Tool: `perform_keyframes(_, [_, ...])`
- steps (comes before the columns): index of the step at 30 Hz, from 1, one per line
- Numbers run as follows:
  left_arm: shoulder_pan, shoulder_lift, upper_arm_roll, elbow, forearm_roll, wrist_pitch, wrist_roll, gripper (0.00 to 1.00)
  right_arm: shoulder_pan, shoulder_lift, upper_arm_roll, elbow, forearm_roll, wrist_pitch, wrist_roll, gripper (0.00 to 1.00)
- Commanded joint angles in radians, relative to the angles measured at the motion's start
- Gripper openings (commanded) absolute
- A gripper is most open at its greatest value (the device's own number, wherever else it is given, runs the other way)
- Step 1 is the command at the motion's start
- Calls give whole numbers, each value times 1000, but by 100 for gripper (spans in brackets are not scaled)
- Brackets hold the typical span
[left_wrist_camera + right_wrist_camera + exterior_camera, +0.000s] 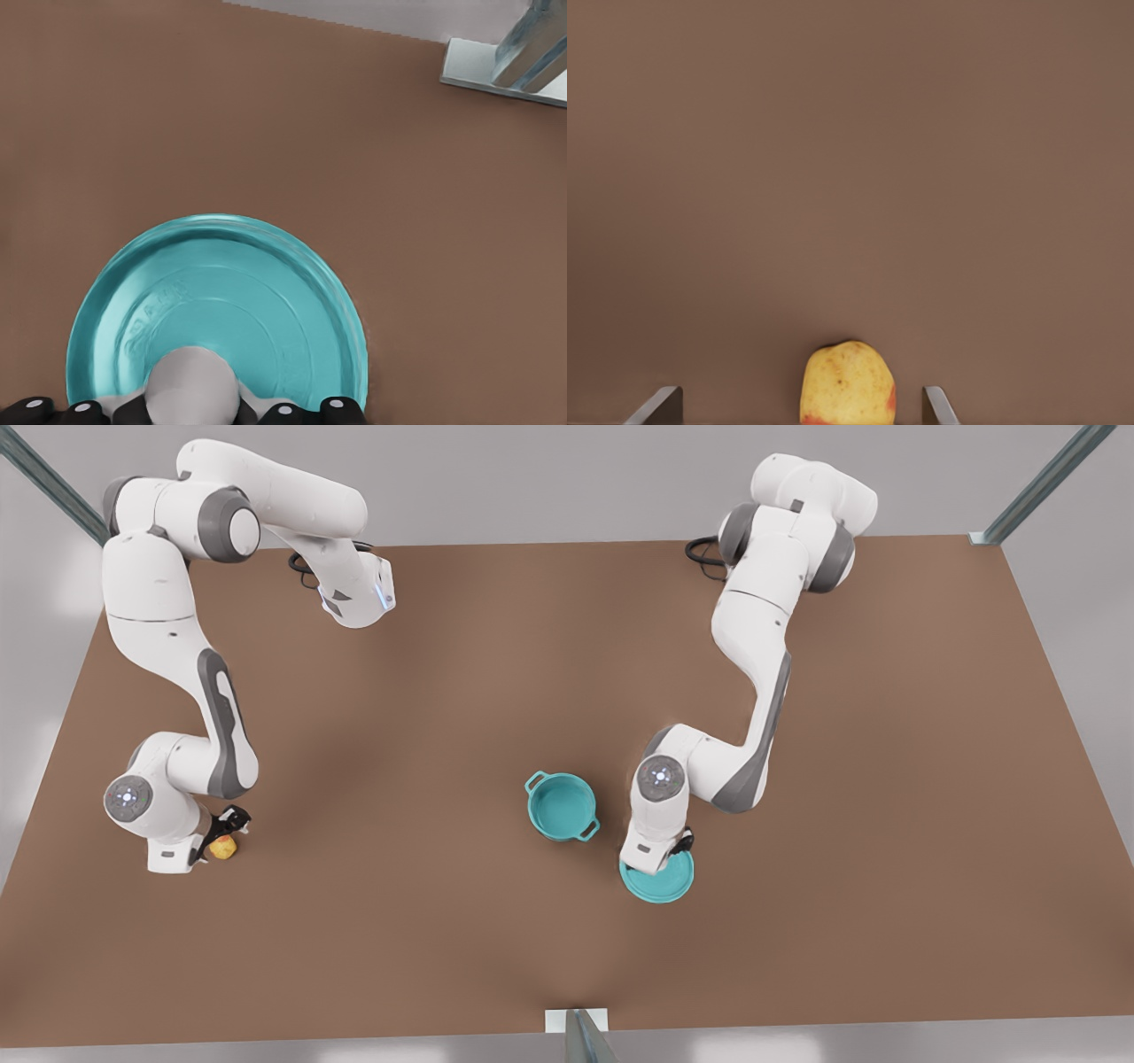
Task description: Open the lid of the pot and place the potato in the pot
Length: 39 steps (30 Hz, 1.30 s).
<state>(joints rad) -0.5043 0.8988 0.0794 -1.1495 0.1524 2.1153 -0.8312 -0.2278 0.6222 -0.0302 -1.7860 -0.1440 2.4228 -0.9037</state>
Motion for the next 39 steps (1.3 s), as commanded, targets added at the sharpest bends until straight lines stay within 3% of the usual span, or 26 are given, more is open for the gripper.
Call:
perform_keyframes(1, [85,34,10,2,-17,-14,442,25,-7,10,0,0,-11,38,-213,100])
perform_keyframes(3, [102,95,0,2,-17,72,443,26,-8,16,0,0,-9,38,-211,100])
perform_keyframes(4, [101,98,0,2,-17,87,445,41,-11,18,0,0,-8,39,-211,100])
perform_keyframes(5, [101,98,0,5,-17,94,446,100,-16,25,0,0,-6,39,-210,100])
perform_keyframes(11, [135,25,0,30,-46,-20,526,100,-36,36,0,0,-11,38,-213,100])
perform_keyframes(12, [188,-55,2,28,-229,-168,616,100,-34,37,0,2,-11,39,-213,100])
perform_keyframes(13, [292,-205,2,16,-318,-481,897,100,-36,41,0,0,-11,39,-213,100])
perform_keyframes(15, [294,-575,17,-429,-313,-241,854,100,-36,45,0,0,-11,39,-213,100])
perform_keyframes(19, [253,-578,11,-180,-200,-505,722,100,-39,51,0,0,-11,39,-213,100])
perform_keyframes(26, [256,-581,14,-167,-211,-477,722,100,-44,64,1,2,-9,39,-211,100])
perform_keyframes(31, [253,-577,11,-168,-228,-477,725,100,-42,67,3,2,-11,39,-211,93])
perform_keyframes(39, [248,-575,8,-170,-228,-479,728,100,-27,67,6,17,-2,38,-210,94])
